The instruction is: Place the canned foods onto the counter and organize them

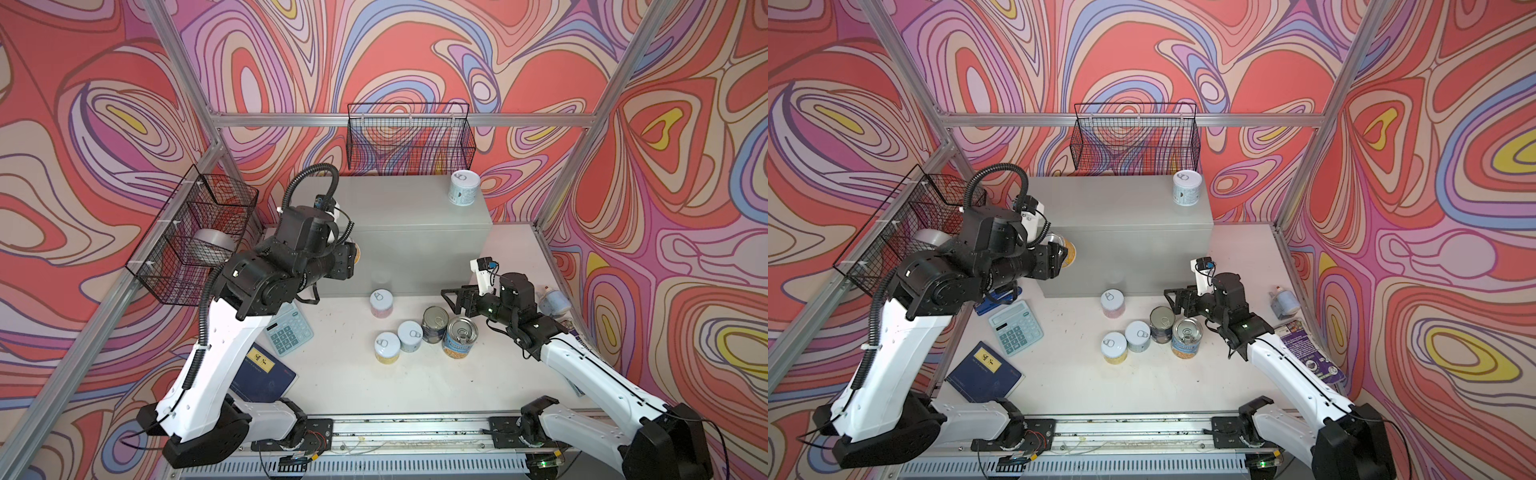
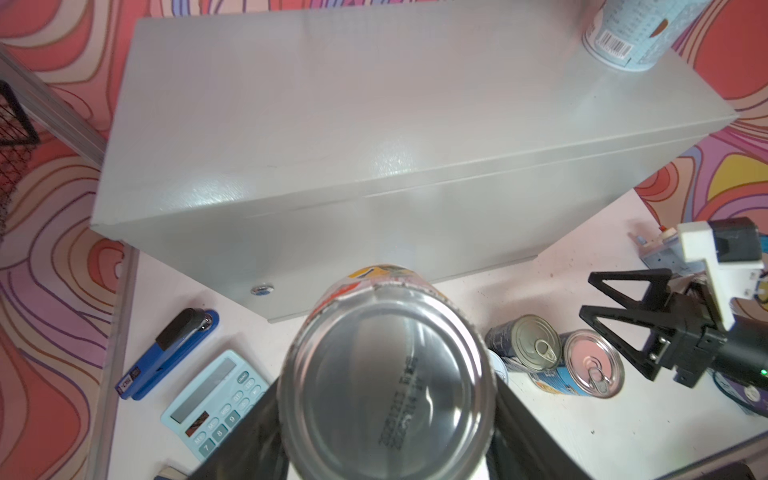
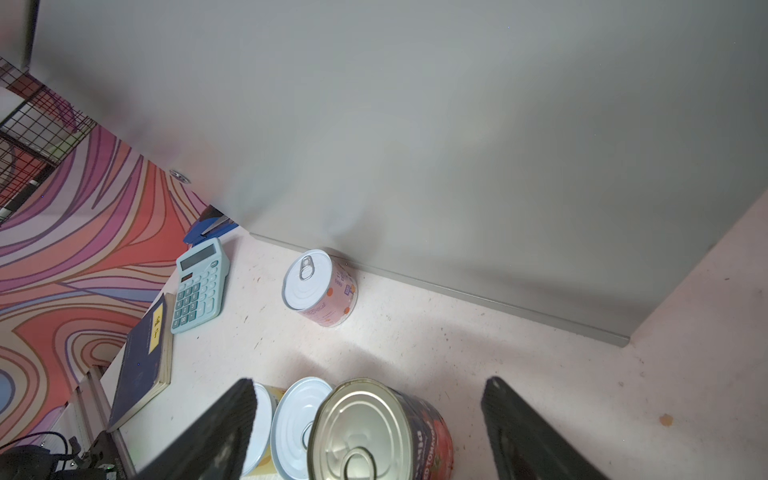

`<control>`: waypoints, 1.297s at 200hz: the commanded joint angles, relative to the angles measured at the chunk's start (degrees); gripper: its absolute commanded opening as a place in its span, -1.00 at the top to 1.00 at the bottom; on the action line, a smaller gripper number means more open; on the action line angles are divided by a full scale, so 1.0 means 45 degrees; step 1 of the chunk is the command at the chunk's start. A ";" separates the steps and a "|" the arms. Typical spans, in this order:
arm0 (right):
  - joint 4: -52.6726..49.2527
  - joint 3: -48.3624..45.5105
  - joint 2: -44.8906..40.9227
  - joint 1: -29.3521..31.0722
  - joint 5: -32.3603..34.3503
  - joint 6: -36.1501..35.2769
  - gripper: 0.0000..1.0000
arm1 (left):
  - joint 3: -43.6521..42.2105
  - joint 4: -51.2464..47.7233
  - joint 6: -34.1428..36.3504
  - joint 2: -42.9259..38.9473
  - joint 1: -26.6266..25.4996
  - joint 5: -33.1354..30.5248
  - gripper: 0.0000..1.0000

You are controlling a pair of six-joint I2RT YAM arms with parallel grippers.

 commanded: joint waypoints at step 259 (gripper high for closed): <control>-0.1099 -0.0010 -0.0864 -0.0005 0.0354 0.0616 -0.76 | 0.8162 -0.0371 0.2018 0.5899 0.5300 0.2257 0.36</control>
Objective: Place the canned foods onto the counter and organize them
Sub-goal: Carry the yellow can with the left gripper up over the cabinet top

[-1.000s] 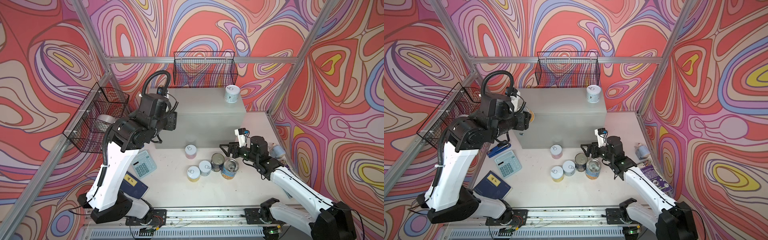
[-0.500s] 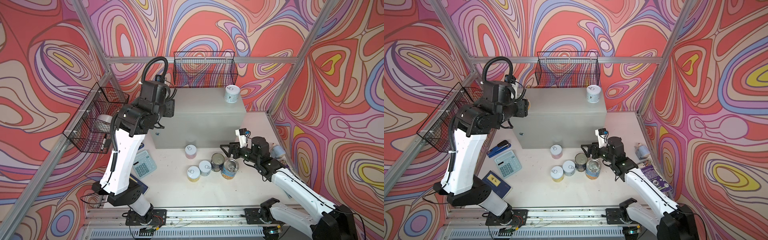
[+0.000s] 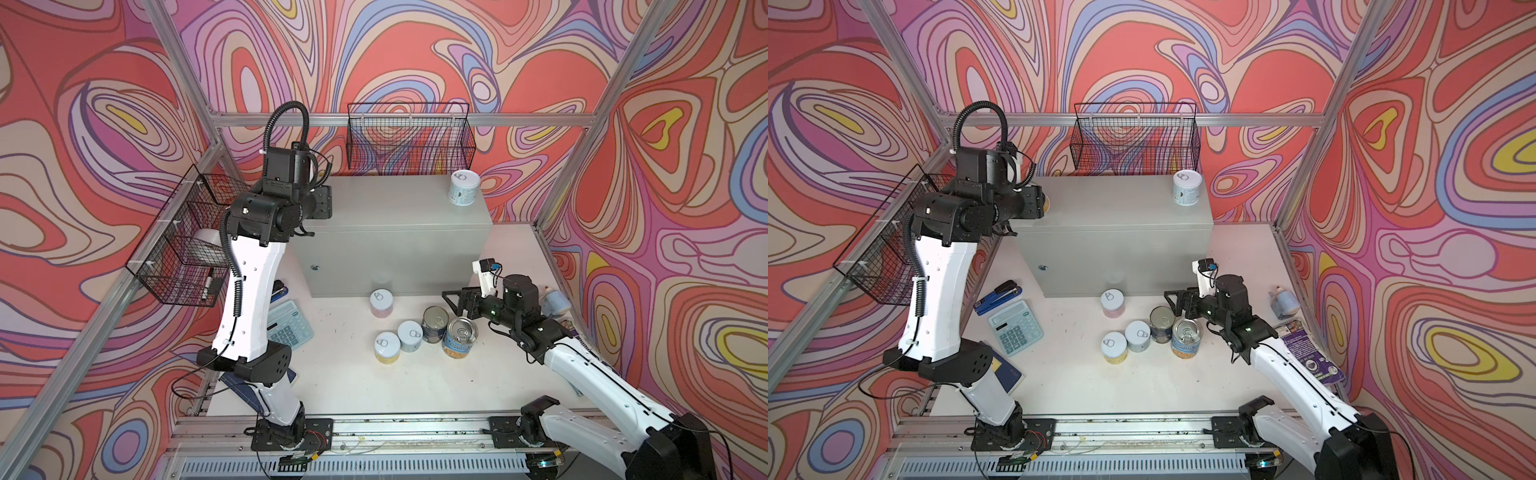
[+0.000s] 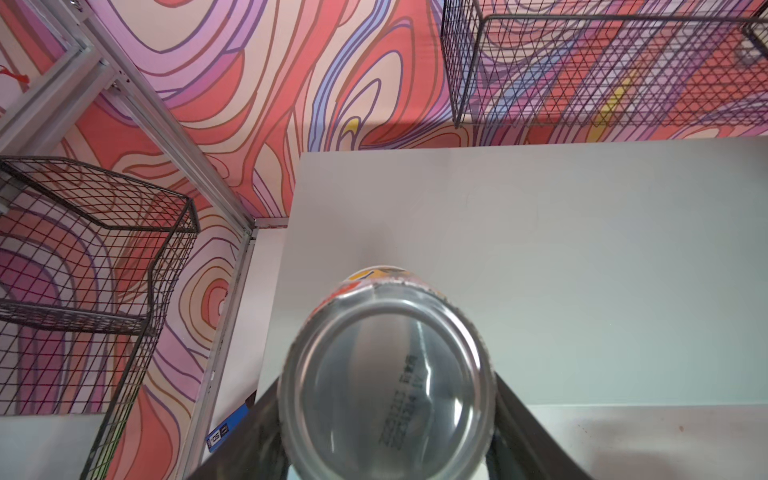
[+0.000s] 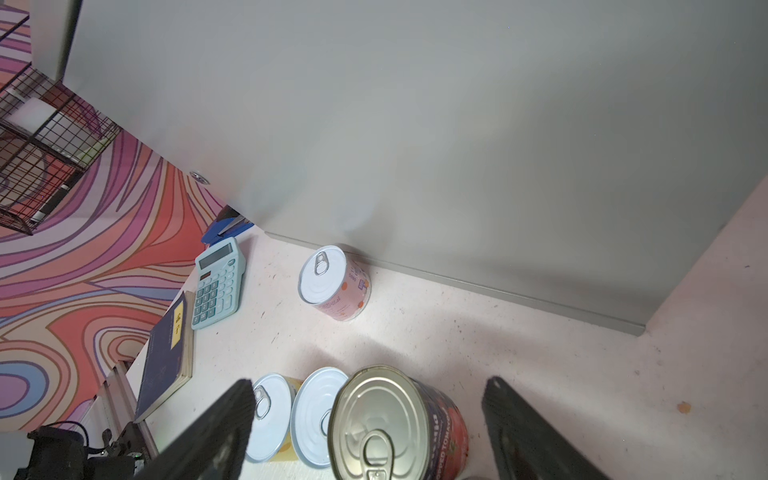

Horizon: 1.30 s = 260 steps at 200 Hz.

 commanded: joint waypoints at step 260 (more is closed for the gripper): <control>-0.2367 -0.0218 -0.2126 -0.0025 0.2136 0.0972 -0.75 | 0.0129 0.1973 0.0888 0.1078 0.1419 0.2054 -1.00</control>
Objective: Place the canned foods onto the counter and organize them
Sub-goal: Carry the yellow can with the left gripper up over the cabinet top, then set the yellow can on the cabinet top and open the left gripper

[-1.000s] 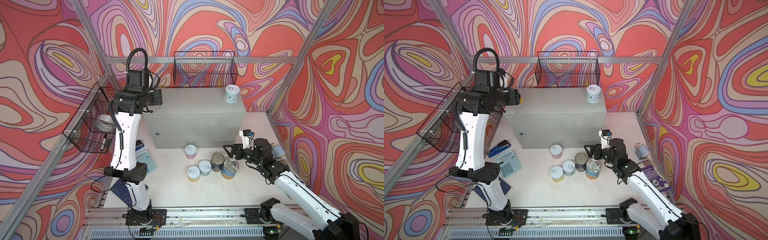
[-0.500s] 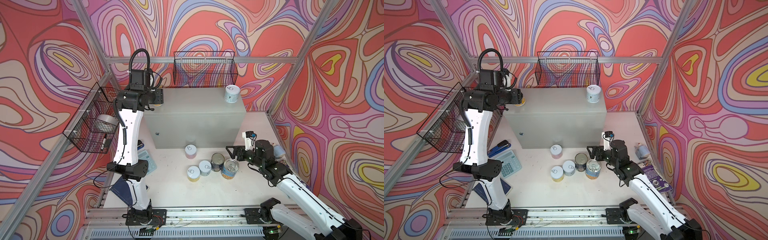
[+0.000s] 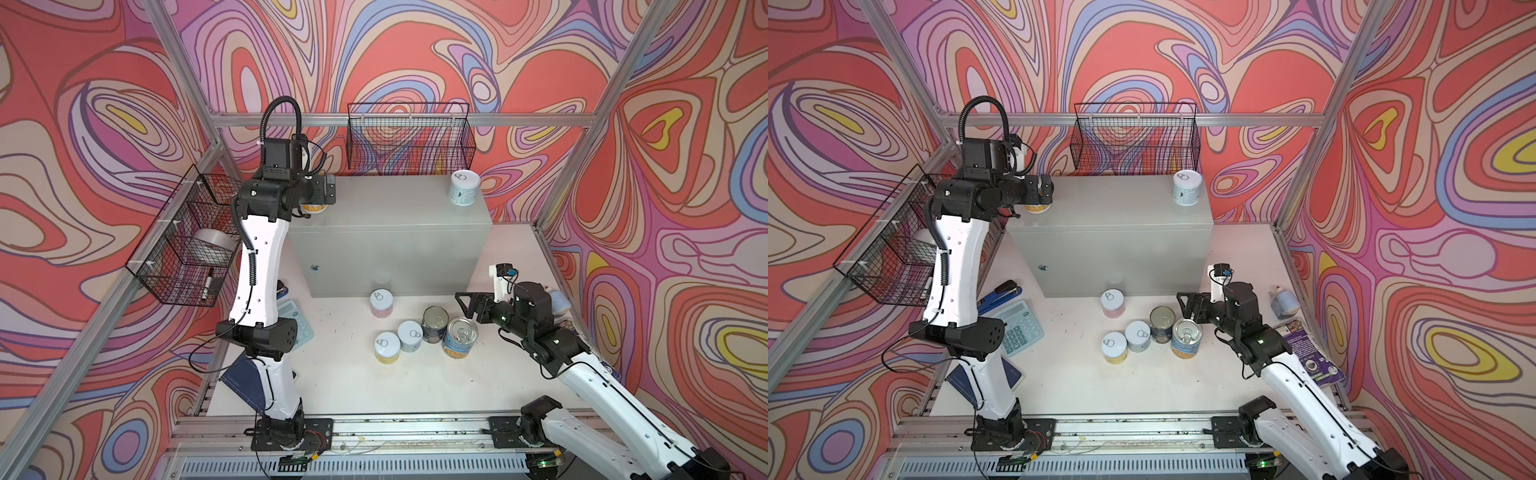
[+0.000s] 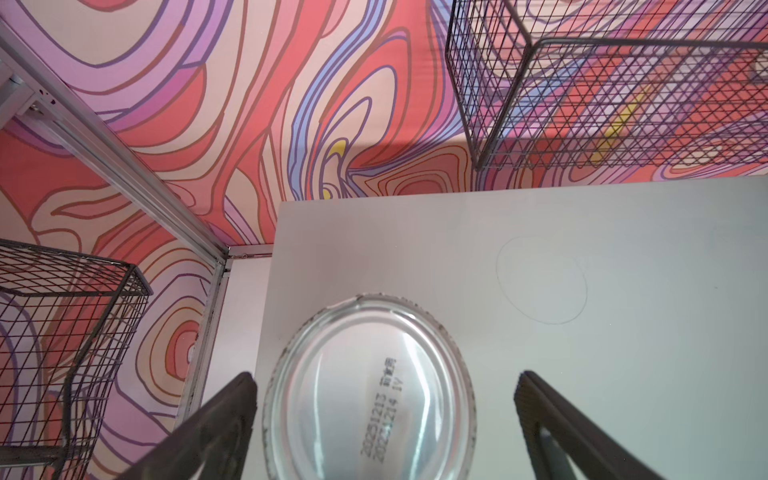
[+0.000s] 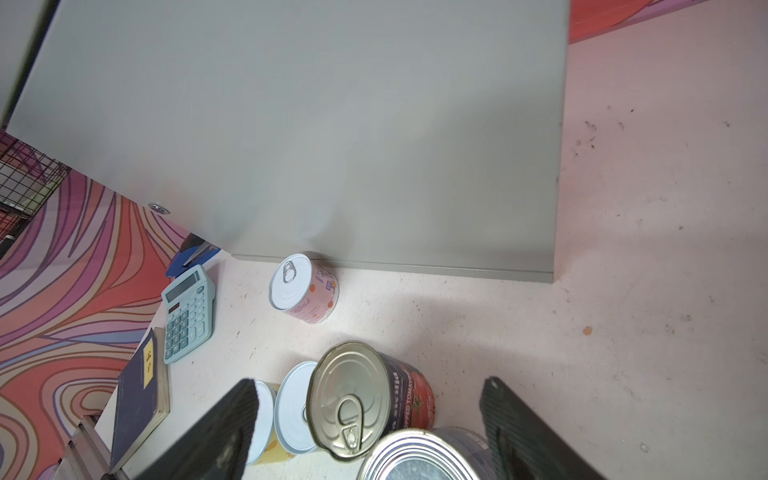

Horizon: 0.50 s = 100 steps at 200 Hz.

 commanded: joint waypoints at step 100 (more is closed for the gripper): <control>-0.2563 0.0385 -0.0333 -0.0019 0.1457 0.0585 -0.95 | -0.9695 0.4684 -0.0040 -0.7415 -0.2306 -0.2050 -1.00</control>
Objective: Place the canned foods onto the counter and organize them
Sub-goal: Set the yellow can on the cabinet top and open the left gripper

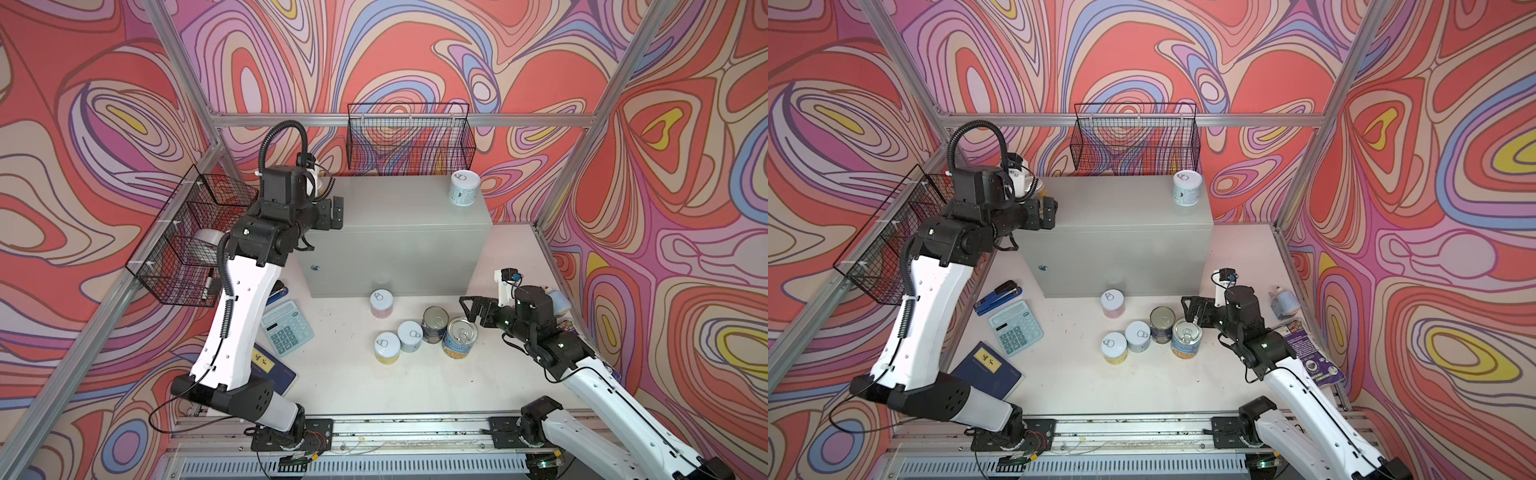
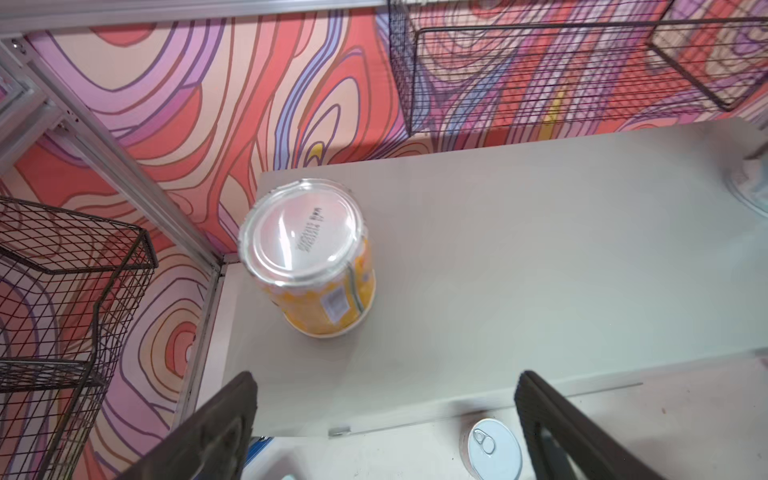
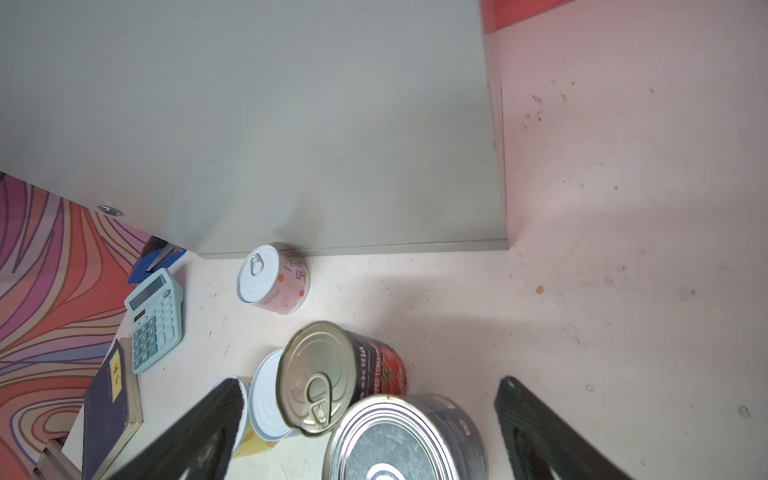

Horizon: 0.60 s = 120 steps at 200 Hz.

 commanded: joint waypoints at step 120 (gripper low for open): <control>-0.3456 0.1127 0.1019 -0.0016 -0.0609 0.0135 -0.90 | -0.9271 0.4243 -0.0889 -0.4640 -0.1053 0.4752 -1.00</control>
